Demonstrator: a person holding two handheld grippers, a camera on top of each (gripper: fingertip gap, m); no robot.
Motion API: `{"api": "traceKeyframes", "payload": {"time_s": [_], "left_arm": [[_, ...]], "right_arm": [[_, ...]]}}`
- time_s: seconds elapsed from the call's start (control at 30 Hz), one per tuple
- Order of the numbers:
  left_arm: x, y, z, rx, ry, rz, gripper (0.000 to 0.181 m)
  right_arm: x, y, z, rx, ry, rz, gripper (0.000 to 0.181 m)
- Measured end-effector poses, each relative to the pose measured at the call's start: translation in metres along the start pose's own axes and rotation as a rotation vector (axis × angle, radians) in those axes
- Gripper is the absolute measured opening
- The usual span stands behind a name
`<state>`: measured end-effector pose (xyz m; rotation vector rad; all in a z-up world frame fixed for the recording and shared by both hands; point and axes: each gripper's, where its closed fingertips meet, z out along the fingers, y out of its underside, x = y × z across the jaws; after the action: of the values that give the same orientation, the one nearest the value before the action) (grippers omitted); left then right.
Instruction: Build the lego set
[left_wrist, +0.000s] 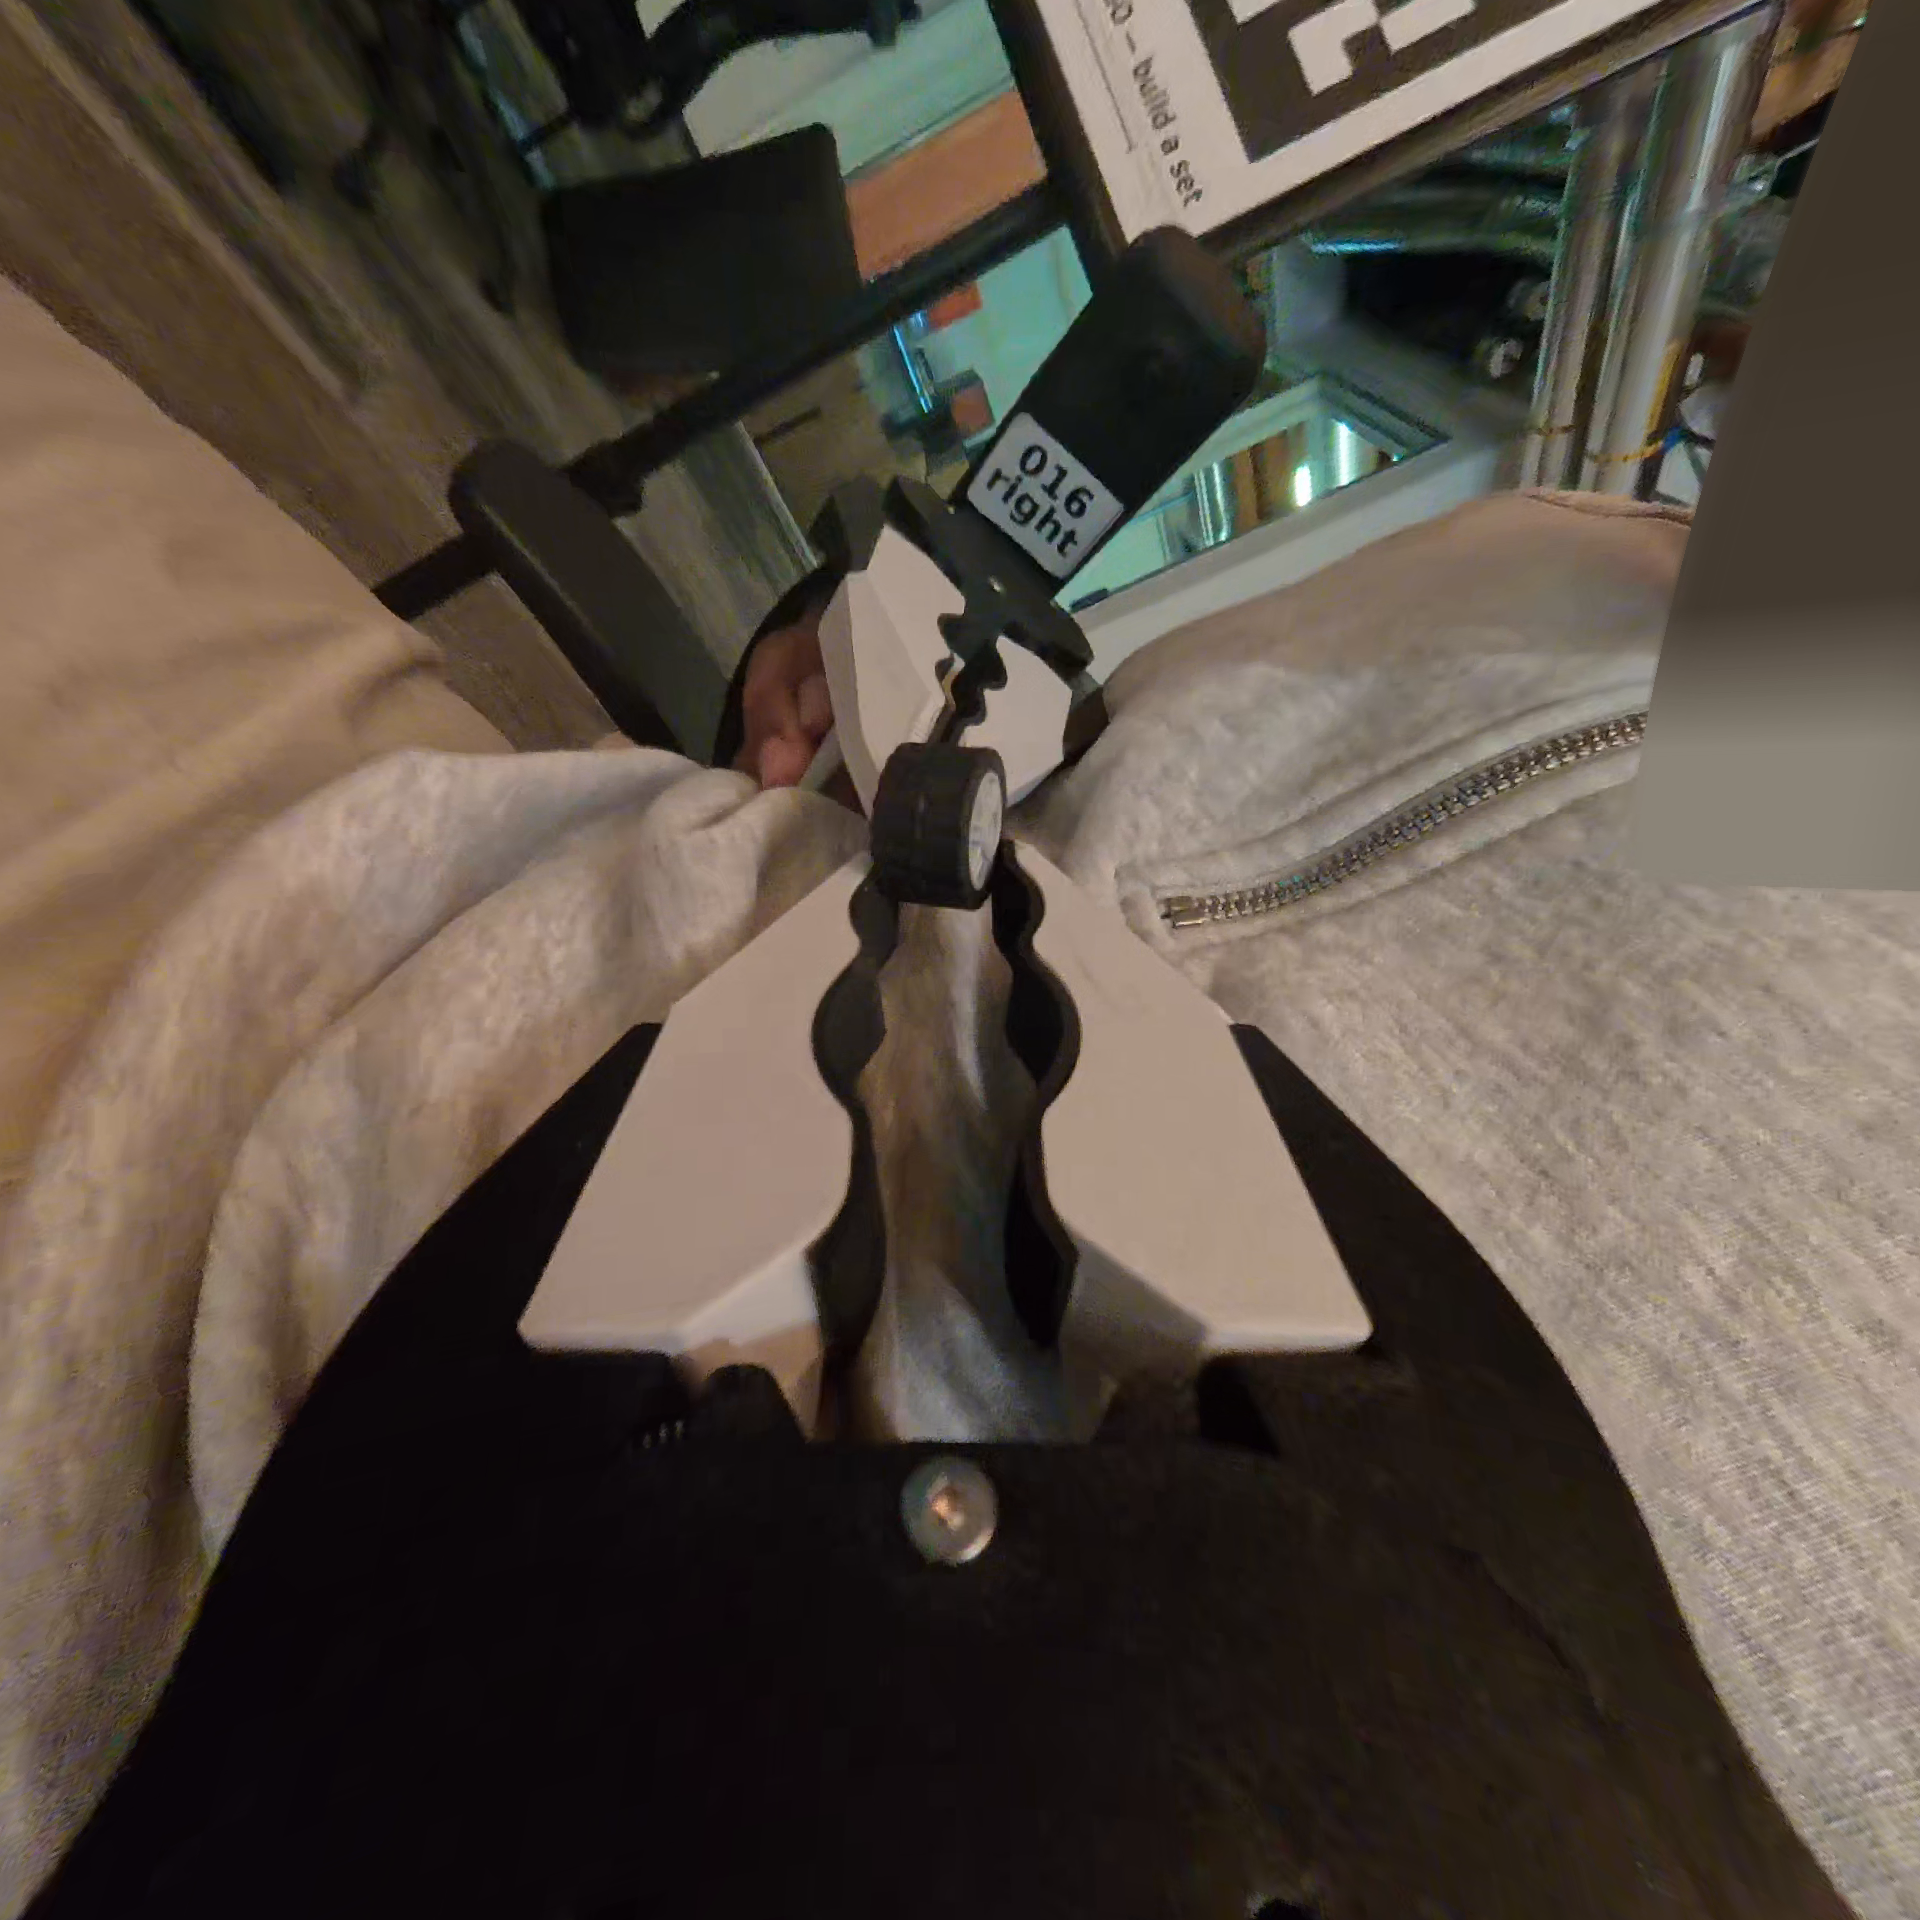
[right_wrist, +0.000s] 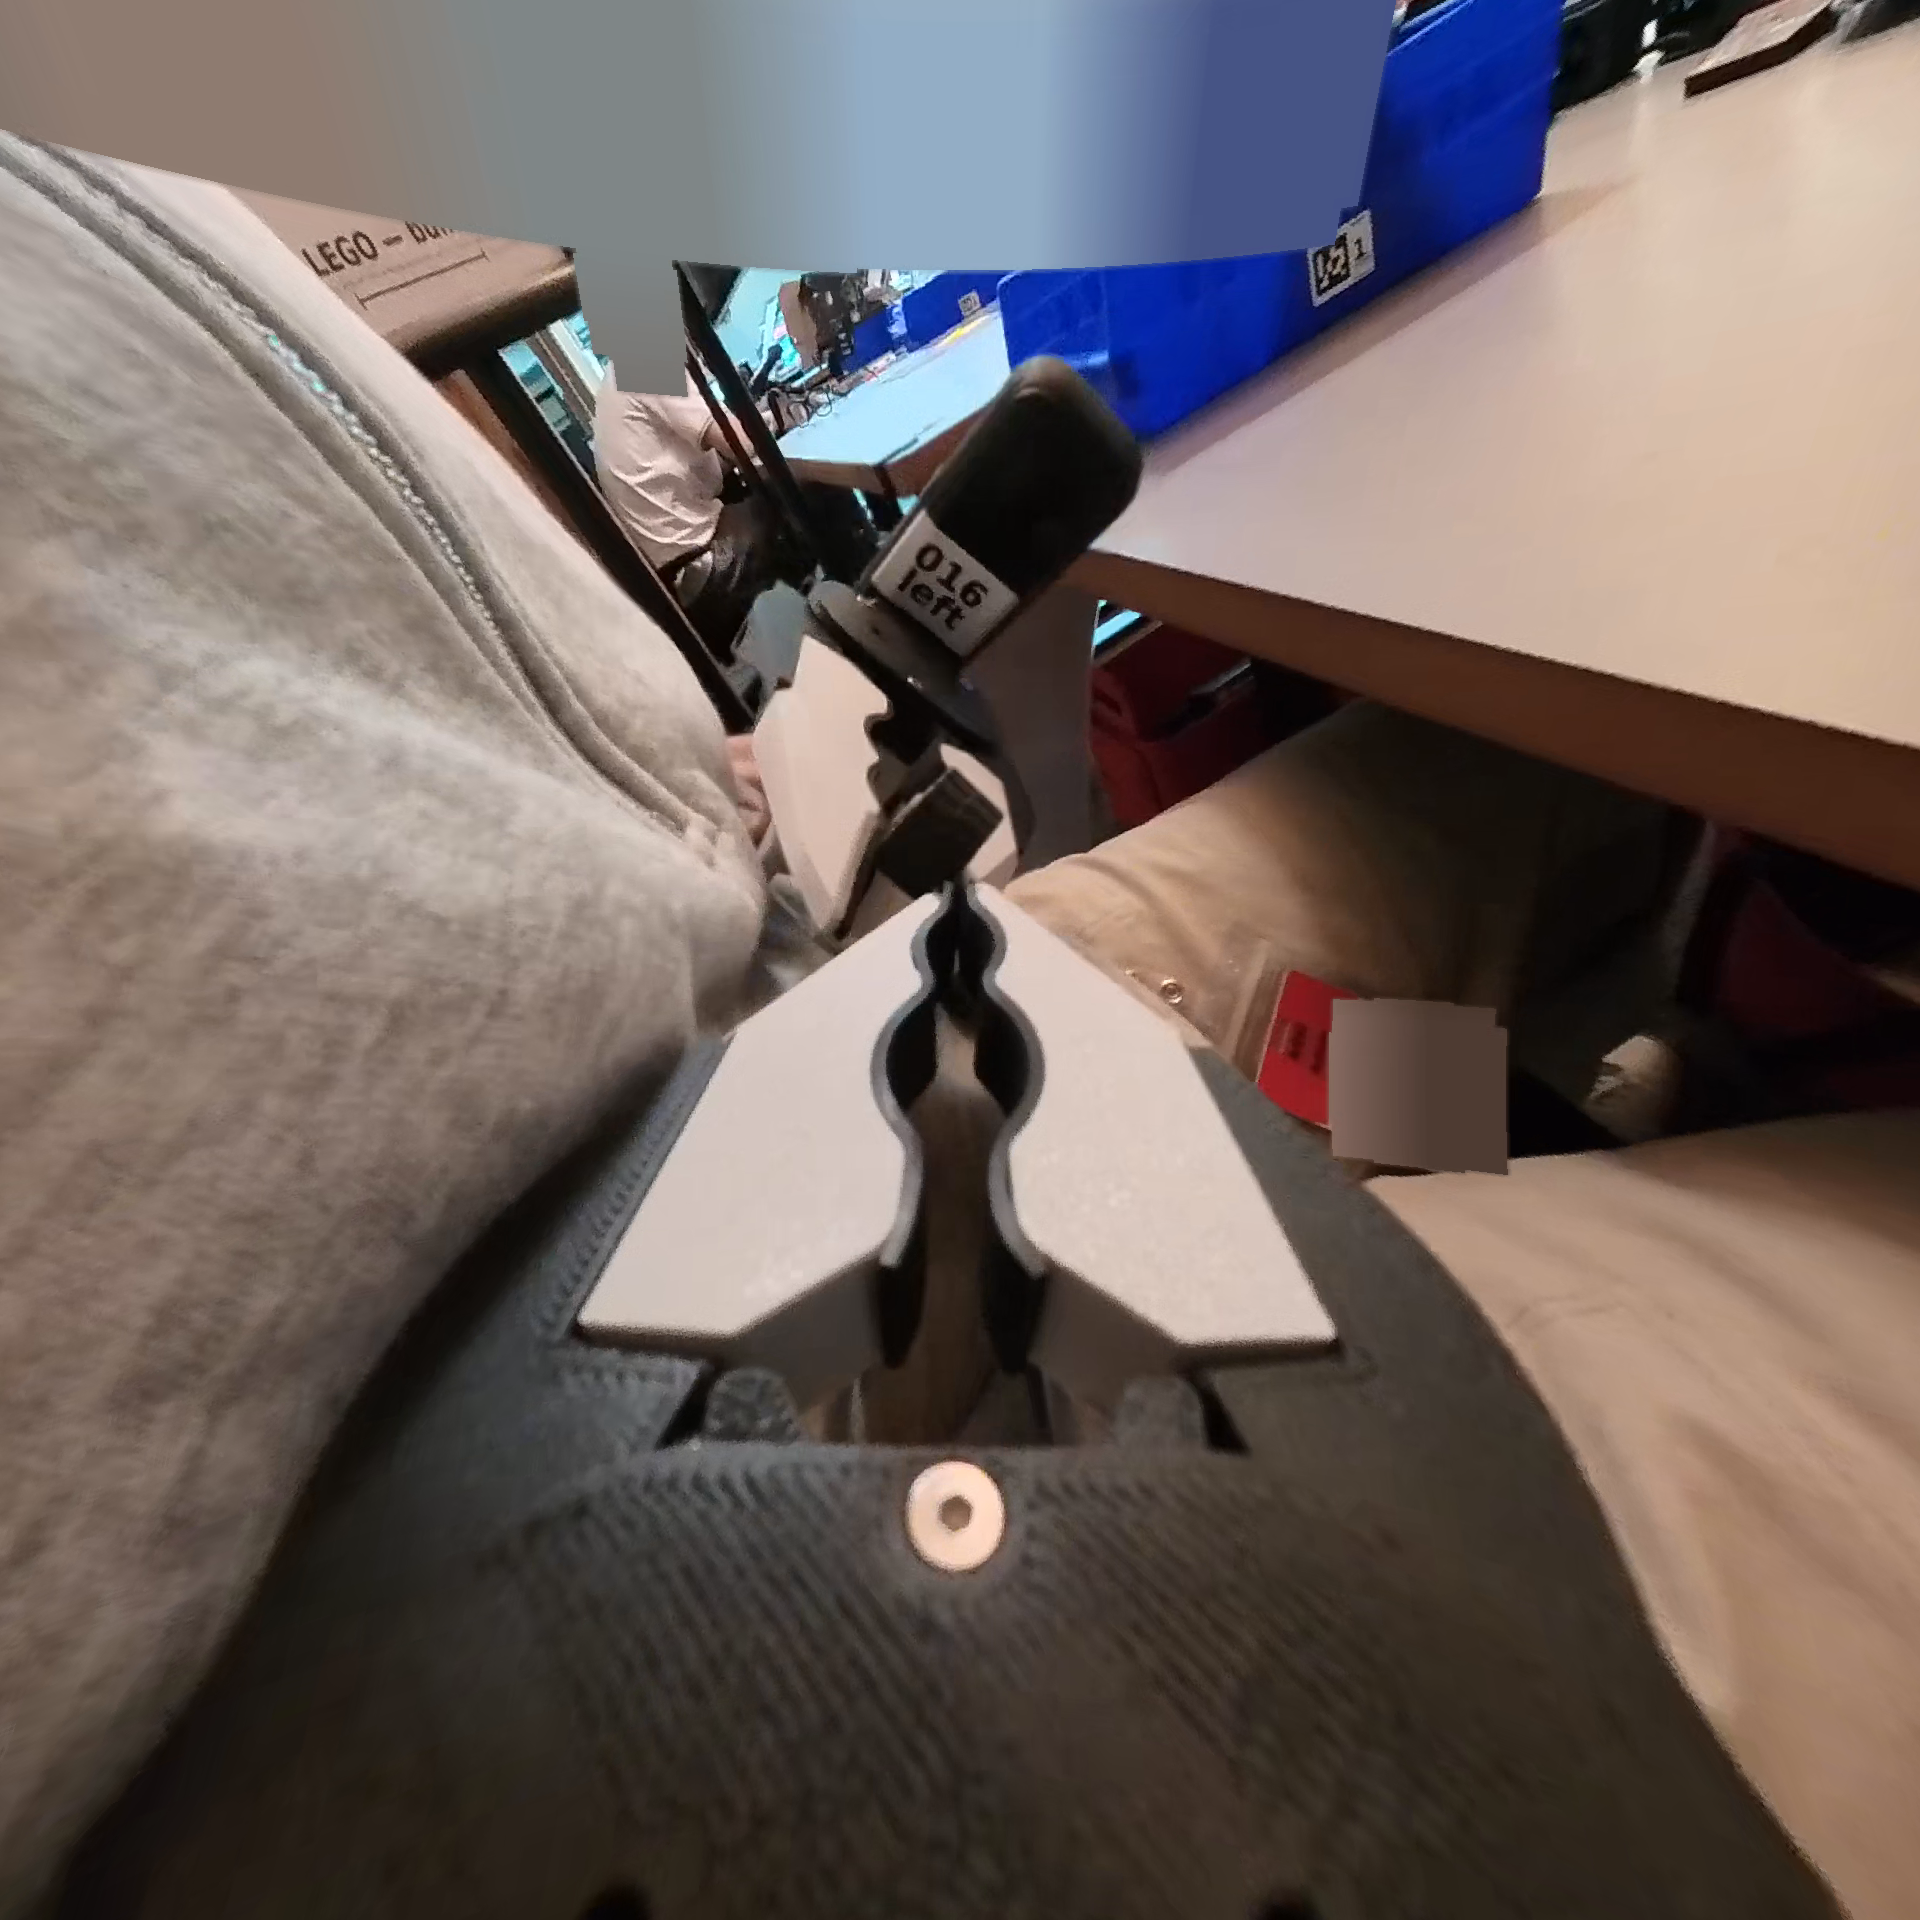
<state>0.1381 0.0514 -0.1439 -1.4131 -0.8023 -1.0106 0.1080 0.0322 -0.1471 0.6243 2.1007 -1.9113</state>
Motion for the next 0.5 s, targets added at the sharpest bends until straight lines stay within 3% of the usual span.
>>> {"api": "traceKeyframes", "payload": {"time_s": [0.3,0.5], "left_arm": [[-0.005,-0.017,-0.005,0.02,0.004,-0.002,0.02],[-0.005,-0.066,-0.018,0.129,-0.029,0.105,0.017]], "right_arm": [[0.006,-0.012,0.0,0.04,-0.041,-0.016,0.0],[0.033,-0.039,-0.008,0.155,0.018,-0.033,0.003]]}}
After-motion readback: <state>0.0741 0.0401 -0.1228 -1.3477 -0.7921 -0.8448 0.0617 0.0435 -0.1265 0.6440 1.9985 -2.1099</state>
